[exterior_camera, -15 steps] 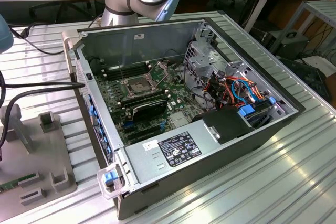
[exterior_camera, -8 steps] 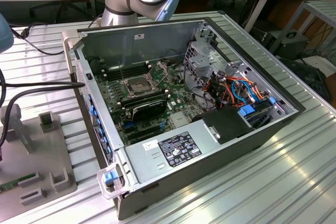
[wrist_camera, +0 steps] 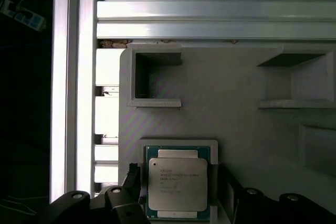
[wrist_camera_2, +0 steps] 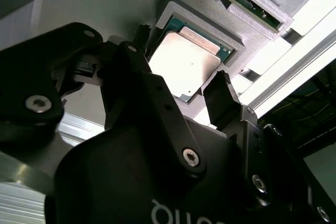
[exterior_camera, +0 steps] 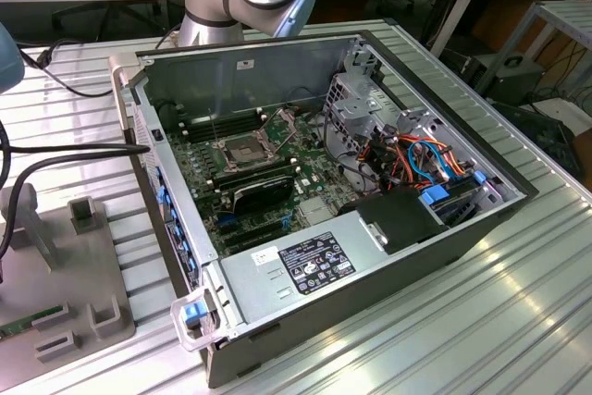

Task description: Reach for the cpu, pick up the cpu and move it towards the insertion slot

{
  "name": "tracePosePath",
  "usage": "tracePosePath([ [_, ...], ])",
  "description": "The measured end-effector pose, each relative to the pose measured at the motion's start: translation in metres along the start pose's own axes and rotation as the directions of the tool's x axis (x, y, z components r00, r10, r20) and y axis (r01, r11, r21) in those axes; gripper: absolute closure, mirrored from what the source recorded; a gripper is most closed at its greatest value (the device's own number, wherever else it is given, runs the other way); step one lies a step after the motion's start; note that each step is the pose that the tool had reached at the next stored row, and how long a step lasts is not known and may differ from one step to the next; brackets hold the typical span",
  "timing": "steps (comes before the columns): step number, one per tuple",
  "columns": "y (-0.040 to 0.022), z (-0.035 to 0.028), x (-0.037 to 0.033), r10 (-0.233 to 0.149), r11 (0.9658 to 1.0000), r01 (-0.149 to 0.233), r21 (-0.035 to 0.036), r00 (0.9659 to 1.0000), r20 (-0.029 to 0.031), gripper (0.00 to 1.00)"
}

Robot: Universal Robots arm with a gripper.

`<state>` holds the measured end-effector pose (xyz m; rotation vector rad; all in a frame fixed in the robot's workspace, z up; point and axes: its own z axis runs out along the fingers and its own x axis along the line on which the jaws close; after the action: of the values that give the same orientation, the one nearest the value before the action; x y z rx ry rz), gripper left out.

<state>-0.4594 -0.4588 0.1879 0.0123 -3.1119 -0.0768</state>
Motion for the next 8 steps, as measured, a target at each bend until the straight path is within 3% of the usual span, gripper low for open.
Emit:
tracePosePath([
  [1,0.0,0.0,0.0,0.0,1.0,0.0,0.0,1.0,0.0,0.36],
  [8,0.0001,-0.0009,0.0,0.0,1.0,0.0,0.0,1.0,0.0001,0.36],
])
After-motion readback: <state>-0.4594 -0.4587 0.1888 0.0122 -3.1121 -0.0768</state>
